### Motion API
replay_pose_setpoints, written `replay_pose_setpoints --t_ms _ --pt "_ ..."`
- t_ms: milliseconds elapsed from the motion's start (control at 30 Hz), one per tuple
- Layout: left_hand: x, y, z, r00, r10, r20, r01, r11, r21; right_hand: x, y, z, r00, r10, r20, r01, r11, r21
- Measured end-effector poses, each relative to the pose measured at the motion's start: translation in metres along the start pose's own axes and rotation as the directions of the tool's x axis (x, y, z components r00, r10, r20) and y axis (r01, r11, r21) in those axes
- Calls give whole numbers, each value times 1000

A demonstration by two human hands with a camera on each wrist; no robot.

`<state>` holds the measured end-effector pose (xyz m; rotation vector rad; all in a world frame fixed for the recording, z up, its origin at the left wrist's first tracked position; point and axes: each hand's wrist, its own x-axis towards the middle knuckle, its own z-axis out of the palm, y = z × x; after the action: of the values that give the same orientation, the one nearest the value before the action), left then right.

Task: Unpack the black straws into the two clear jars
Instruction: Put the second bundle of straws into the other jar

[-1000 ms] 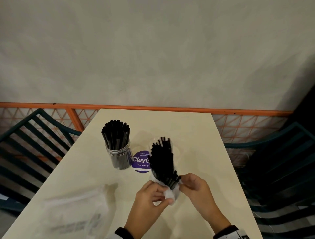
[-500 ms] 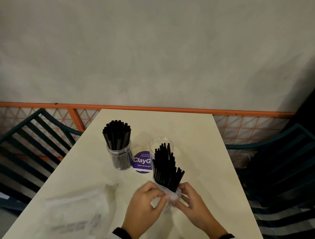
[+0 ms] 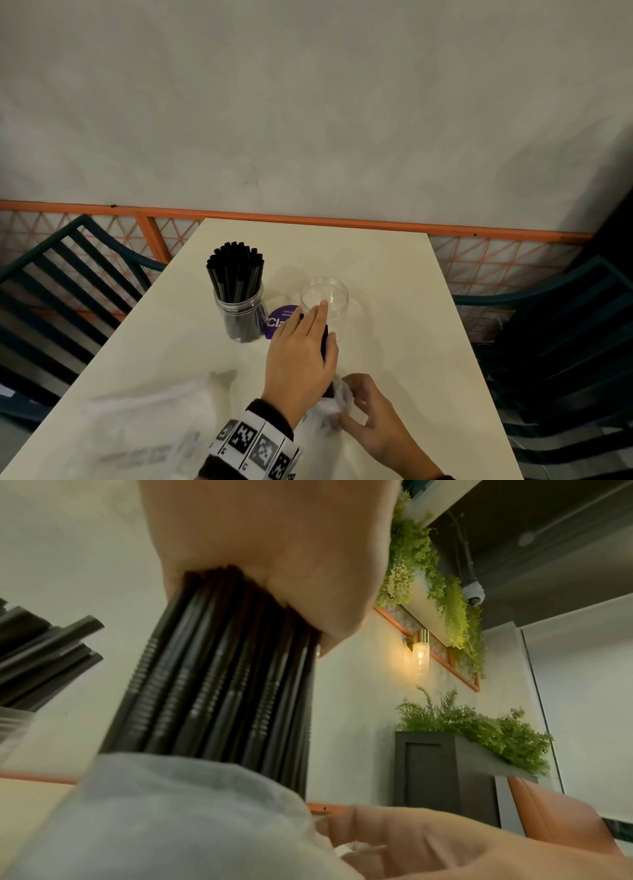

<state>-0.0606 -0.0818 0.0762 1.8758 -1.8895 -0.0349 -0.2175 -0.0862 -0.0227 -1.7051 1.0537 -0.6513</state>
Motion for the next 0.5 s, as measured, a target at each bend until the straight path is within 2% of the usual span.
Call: replay_pose_setpoints --t_ms 100,200,300,400,500 --pt "-1 -5 1 1000 21 -6 -21 999 45 6 2 3 991 125 37 -128 987 98" --pt "2 -7 3 999 45 25 -47 994 94 11 2 4 982 165 93 -172 983 71" --pt "1 -1 4 995 85 44 -88 994 70 11 3 0 976 189 112 -204 969 138" --pt "-1 5 5 992 105 76 -105 994 0 8 7 -3 980 191 65 -199 962 186" --pt "-4 8 4 995 59 80 -59 998 -10 3 4 0 987 163 -18 -155 965 211"
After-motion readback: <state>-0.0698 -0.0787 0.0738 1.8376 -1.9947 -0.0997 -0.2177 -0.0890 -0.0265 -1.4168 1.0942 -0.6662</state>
